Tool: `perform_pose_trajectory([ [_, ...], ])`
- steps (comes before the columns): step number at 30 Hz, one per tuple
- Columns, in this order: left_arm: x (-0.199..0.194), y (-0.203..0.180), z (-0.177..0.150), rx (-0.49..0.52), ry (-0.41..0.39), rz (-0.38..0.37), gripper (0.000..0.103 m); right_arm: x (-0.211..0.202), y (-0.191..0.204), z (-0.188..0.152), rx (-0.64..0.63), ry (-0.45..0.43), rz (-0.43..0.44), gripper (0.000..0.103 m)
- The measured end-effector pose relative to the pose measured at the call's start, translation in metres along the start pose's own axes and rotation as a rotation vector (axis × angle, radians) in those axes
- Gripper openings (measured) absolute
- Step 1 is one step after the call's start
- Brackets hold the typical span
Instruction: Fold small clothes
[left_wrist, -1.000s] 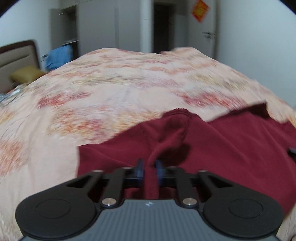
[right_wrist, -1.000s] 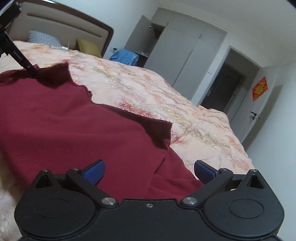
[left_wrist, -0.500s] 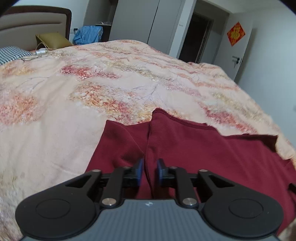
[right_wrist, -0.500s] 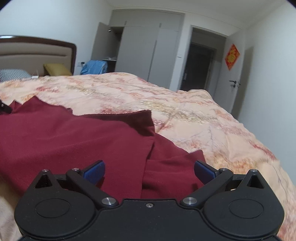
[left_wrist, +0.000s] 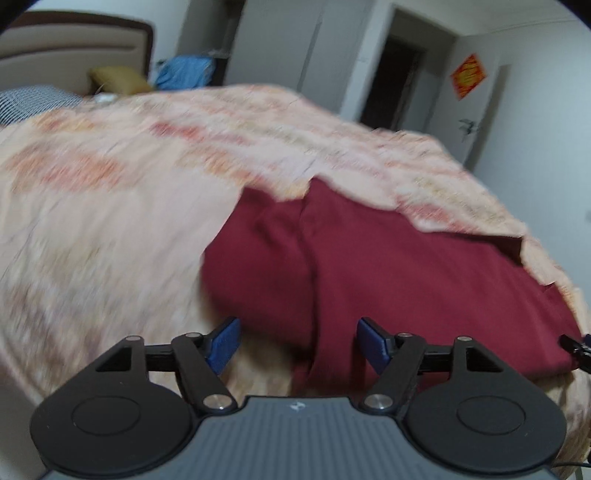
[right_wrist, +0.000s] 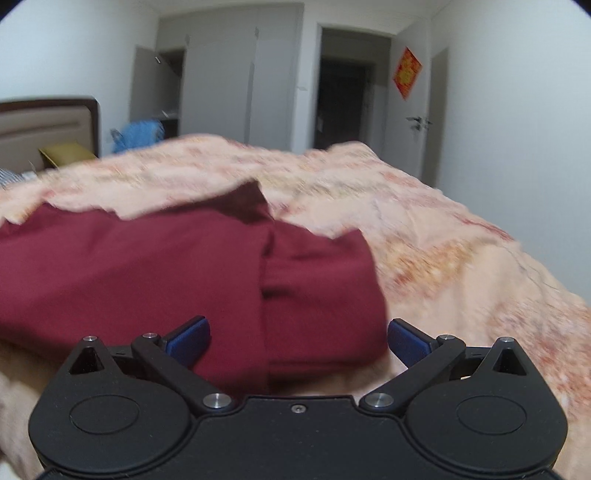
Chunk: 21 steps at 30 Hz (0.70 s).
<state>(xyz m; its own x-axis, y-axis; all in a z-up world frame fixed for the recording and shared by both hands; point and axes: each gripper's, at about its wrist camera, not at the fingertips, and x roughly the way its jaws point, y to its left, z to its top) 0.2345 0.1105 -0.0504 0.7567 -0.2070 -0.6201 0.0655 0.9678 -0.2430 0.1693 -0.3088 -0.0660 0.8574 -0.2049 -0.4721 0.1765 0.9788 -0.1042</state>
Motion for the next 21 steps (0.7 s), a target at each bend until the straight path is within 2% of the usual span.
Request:
perform_pose_trajectory([
  [1, 0.001, 0.003, -0.004, -0.023, 0.021, 0.011, 0.06, 0.001, -0.001, -0.002, 0.004, 0.011, -0.019, 0.102],
  [2, 0.002, 0.006, -0.008, -0.05, 0.033, 0.003, 0.059, 0.002, -0.003, -0.005, 0.016, 0.022, -0.028, 0.102],
  [5, 0.004, 0.014, -0.014, -0.116, 0.028, -0.002, 0.059, 0.003, -0.011, -0.011, 0.06, 0.043, -0.037, 0.102],
  [9, 0.005, 0.016, -0.015, -0.148, 0.023, 0.022, 0.062, -0.004, -0.013, -0.016, 0.099, 0.044, -0.057, 0.102],
  [12, 0.001, 0.012, -0.016, -0.172, 0.024, 0.059, 0.072, -0.015, -0.012, -0.014, 0.123, 0.053, -0.072, 0.102],
  [14, -0.004, 0.008, -0.017, -0.172, 0.025, 0.084, 0.086, -0.025, -0.01, -0.01, 0.116, 0.05, -0.074, 0.102],
  [17, -0.012, 0.001, -0.021, -0.174, 0.022, 0.083, 0.097, -0.042, -0.007, -0.008, 0.101, 0.029, -0.068, 0.102],
  [21, -0.027, -0.014, -0.029, -0.161, 0.005, 0.103, 0.103, -0.064, -0.004, -0.008, 0.136, 0.006, -0.038, 0.102],
])
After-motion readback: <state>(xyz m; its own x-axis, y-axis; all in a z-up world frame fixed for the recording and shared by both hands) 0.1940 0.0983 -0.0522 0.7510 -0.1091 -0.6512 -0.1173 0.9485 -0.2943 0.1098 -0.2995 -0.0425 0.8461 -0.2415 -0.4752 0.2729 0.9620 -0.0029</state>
